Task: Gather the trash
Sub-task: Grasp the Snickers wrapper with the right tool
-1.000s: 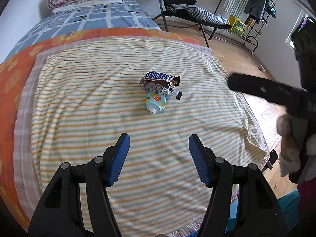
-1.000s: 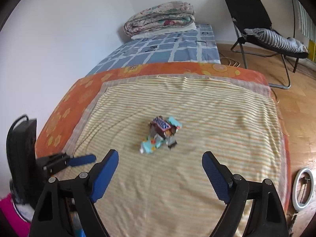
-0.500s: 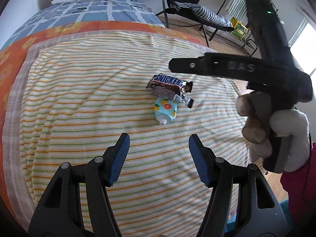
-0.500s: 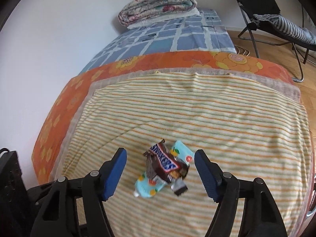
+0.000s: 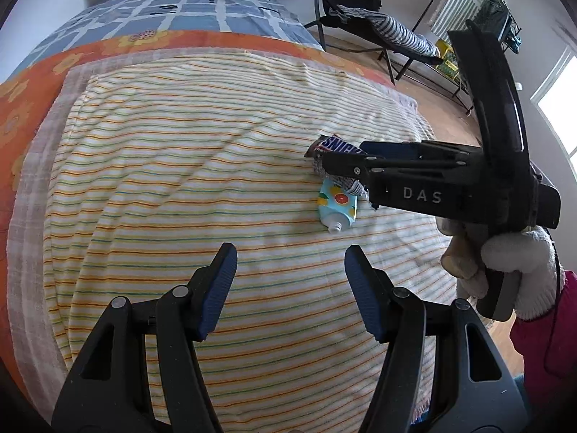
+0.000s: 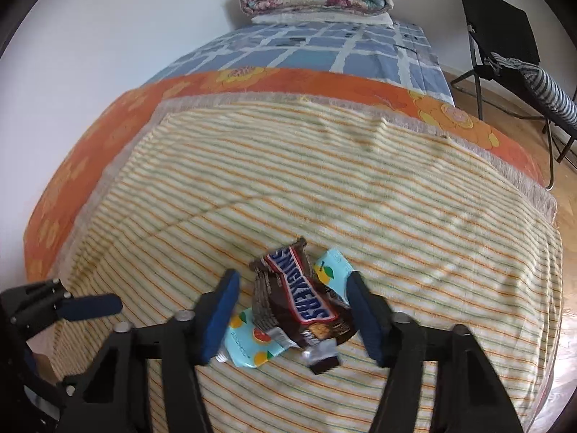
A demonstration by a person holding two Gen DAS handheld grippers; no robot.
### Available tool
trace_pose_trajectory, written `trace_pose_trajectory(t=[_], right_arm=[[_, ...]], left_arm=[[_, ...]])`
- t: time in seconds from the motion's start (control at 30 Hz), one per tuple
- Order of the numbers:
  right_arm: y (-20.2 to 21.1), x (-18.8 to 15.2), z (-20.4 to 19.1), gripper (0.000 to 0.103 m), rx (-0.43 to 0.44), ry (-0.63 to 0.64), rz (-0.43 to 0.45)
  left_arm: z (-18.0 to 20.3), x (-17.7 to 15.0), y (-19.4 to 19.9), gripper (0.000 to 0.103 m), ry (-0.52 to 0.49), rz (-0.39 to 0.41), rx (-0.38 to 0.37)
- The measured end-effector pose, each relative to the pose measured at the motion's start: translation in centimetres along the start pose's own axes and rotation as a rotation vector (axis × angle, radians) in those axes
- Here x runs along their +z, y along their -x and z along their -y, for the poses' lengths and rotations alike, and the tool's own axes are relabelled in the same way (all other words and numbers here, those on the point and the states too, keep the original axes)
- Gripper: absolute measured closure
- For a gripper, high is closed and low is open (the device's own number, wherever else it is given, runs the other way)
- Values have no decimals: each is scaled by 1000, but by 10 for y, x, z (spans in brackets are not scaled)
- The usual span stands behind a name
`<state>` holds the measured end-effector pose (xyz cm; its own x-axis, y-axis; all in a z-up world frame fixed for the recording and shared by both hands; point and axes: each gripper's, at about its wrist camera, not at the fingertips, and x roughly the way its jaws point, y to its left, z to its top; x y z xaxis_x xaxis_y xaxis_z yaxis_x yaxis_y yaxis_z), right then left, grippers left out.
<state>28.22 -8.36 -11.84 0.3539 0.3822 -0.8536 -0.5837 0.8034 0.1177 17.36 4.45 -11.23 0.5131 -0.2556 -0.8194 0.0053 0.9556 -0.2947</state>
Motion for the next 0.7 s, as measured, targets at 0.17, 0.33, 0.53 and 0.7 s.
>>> trace_pose_trajectory(t=[0.17,0.33,0.53,0.7], right_arm=[[1,-7,16,65,15,-49,-15],[9,-14,38,67,15,-107,-14],[16,-22,65,66,2,-168,-18],[21,-27,87,46,61,-259,-10]], left_arm=[[11,3,-5,39,-27,-3,-5],[24,13,-18,39,-52,-15,-32],[50,27,-40,39,-145,-37,-20],[58,35,-68,39,-208,-67,61]])
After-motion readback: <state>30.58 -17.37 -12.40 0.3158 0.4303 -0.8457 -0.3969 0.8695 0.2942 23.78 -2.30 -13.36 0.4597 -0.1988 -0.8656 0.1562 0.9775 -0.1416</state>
